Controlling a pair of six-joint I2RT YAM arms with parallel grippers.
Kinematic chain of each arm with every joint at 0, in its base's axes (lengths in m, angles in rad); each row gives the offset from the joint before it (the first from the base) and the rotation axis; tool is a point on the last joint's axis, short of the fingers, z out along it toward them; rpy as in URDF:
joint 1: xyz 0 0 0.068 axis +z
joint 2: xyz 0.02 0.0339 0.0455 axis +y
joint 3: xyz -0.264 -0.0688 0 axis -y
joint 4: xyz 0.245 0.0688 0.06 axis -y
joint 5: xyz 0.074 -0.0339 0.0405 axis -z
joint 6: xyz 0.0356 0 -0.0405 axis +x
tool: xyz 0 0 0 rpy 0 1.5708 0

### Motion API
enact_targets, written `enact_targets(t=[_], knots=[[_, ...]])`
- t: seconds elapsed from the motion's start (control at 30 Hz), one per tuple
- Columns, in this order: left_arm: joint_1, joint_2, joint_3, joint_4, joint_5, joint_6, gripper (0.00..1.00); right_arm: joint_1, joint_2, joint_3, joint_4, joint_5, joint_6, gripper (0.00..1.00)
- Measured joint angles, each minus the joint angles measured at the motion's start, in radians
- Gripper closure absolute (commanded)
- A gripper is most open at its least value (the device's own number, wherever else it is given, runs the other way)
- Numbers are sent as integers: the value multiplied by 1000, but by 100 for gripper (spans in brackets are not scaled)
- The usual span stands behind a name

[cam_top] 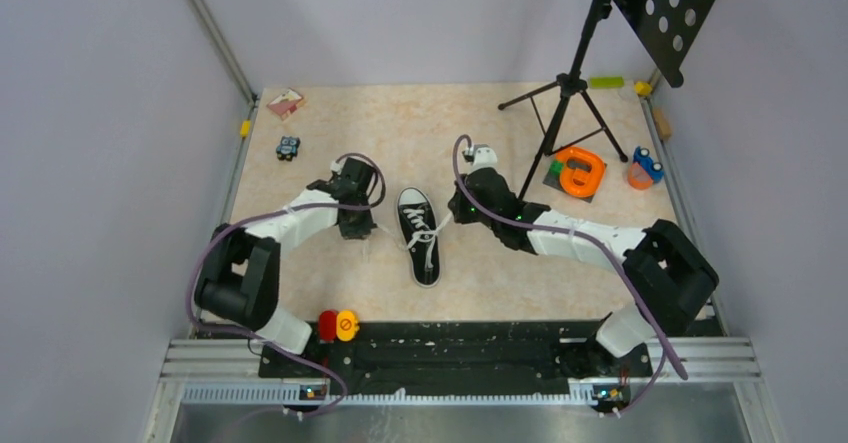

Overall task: Tie the shoes
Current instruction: Tie the shoelace on the shoe.

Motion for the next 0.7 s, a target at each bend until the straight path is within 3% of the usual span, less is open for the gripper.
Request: enact_targets(t=[0.27,0.7], knots=[[31,-356,42,-122,-113,24,100,-46,-102,-26,24,122,45,100],[106,-410,-11,-293,-39,47,100,-66,-63,-23,40,213,45,100]])
